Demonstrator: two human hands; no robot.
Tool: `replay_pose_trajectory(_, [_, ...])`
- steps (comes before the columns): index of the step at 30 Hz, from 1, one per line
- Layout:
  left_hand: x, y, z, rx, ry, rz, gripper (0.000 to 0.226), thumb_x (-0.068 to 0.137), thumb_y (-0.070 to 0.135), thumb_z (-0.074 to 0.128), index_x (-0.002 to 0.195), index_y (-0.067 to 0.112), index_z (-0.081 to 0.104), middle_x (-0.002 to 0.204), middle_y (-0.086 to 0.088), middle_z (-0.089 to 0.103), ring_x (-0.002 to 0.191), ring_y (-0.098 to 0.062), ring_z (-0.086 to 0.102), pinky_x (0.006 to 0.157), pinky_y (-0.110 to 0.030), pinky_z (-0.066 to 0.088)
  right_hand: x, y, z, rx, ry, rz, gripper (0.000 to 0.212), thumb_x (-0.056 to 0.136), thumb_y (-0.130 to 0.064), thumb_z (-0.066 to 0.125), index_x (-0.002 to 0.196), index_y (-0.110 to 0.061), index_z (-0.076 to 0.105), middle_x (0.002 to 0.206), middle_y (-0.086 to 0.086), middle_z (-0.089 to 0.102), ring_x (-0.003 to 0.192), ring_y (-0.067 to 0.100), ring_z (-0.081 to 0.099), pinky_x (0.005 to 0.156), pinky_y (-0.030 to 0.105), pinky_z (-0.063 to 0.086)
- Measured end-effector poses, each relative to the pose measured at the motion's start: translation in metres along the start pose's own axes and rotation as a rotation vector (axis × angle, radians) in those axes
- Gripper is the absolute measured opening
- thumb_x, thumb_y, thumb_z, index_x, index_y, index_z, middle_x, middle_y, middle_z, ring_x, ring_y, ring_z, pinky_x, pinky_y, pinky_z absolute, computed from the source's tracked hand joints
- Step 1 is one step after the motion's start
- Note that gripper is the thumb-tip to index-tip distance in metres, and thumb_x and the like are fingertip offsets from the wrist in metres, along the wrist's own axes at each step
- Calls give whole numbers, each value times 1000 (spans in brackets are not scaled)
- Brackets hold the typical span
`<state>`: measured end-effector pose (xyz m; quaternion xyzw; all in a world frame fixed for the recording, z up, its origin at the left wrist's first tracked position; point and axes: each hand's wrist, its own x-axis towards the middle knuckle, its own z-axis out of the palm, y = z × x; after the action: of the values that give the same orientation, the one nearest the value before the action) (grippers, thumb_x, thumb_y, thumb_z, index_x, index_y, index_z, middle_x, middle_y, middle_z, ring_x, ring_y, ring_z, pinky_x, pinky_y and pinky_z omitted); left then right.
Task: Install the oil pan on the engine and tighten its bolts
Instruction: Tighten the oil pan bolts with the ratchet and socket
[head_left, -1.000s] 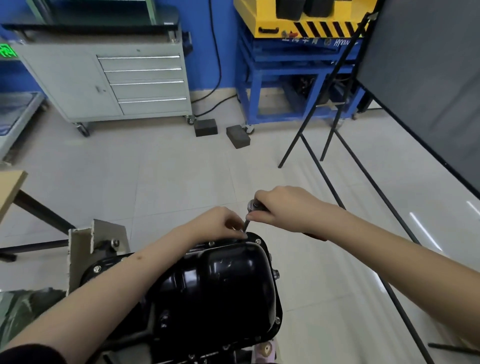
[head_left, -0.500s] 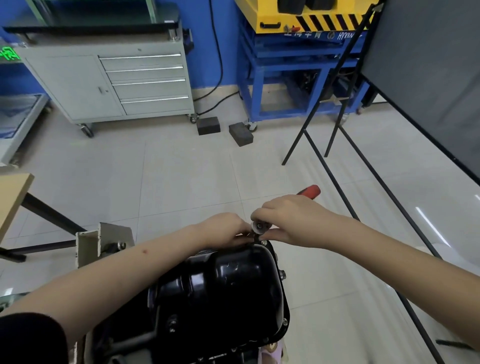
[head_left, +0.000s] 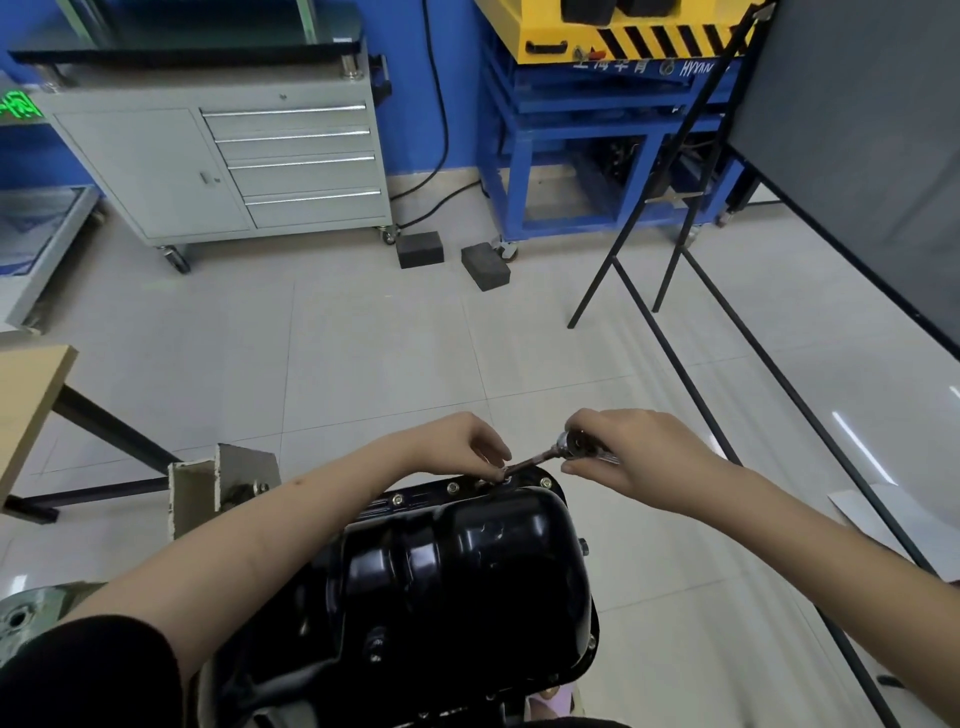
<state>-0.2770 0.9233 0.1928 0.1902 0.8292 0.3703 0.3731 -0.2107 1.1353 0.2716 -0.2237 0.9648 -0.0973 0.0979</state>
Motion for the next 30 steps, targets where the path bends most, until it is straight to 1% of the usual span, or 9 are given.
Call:
replay_pose_trajectory(4, [1, -10, -3, -198, 84, -59, 18, 87, 9, 58, 103, 9, 65, 89, -2, 68, 75, -5, 63, 72, -18, 50, -1, 3, -1, 51, 31, 35, 28, 90, -46, 48, 108, -25, 51, 95, -11, 61, 84, 12, 54, 65, 25, 37])
replay_pose_trajectory(9, [0, -21, 3, 181, 85, -23, 23, 82, 7, 58, 101, 11, 69, 96, -9, 68, 71, -8, 56, 60, -6, 40, -8, 9, -3, 160, 65, 86, 22, 87, -43, 55, 102, -27, 55, 73, -22, 50, 63, -5, 46, 56, 11, 31])
replay_pose_trajectory(13, [1, -20, 6, 304, 50, -8, 28, 80, 10, 62, 108, 13, 67, 105, -10, 64, 77, -11, 54, 66, -14, 38, -16, 16, -7, 303, 96, 137, 21, 85, -37, 60, 99, -21, 58, 71, -19, 52, 67, 6, 53, 68, 29, 47])
replay_pose_trajectory(17, [-3, -3, 0, 88, 51, 50, 42, 79, 17, 69, 119, 16, 57, 108, -4, 60, 94, -14, 57, 77, -17, 42, -11, 17, -14, 361, 136, 120, 13, 85, -33, 60, 93, -22, 58, 70, -15, 54, 67, 14, 55, 69, 38, 48])
replay_pose_trajectory(19, [-8, 15, 0, -92, 103, 130, 14, 85, 23, 64, 98, 20, 61, 91, -5, 62, 82, -15, 57, 78, -22, 44, 1, 13, -19, 363, 194, 98, 11, 86, -32, 59, 91, -22, 59, 67, -16, 52, 62, 5, 50, 65, 30, 45])
replay_pose_trajectory(20, [-9, 23, 0, -119, 183, 162, 10, 89, 25, 57, 81, 19, 59, 79, -6, 60, 73, -16, 55, 75, -26, 44, 8, 10, -21, 378, 227, 94, 11, 86, -32, 58, 91, -22, 60, 66, -15, 53, 60, 4, 50, 63, 25, 42])
replay_pose_trajectory(22, [-14, 35, 0, -199, 333, 188, 35, 96, 27, 42, 64, 17, 51, 61, -4, 54, 62, -16, 50, 67, -28, 43, 22, -1, -24, 472, 260, 86, 13, 87, -32, 57, 93, -21, 61, 70, -8, 60, 63, 7, 54, 63, 22, 42])
replay_pose_trajectory(26, [-25, 43, -2, -471, 338, 173, 45, 97, 39, 29, 69, 13, 53, 48, 7, 43, 41, -8, 40, 44, -17, 36, 43, -20, -21, 600, 234, 47, 16, 88, -30, 57, 96, -17, 61, 82, 5, 66, 75, 20, 61, 74, 34, 49])
replay_pose_trajectory(30, [-30, 45, -6, -542, 508, 171, 45, 95, 39, 40, 56, 17, 44, 35, 13, 30, 33, -1, 24, 34, -12, 19, 60, -26, -19, 690, 236, 35, 20, 89, -29, 56, 101, -15, 62, 85, 5, 66, 79, 22, 61, 78, 38, 50])
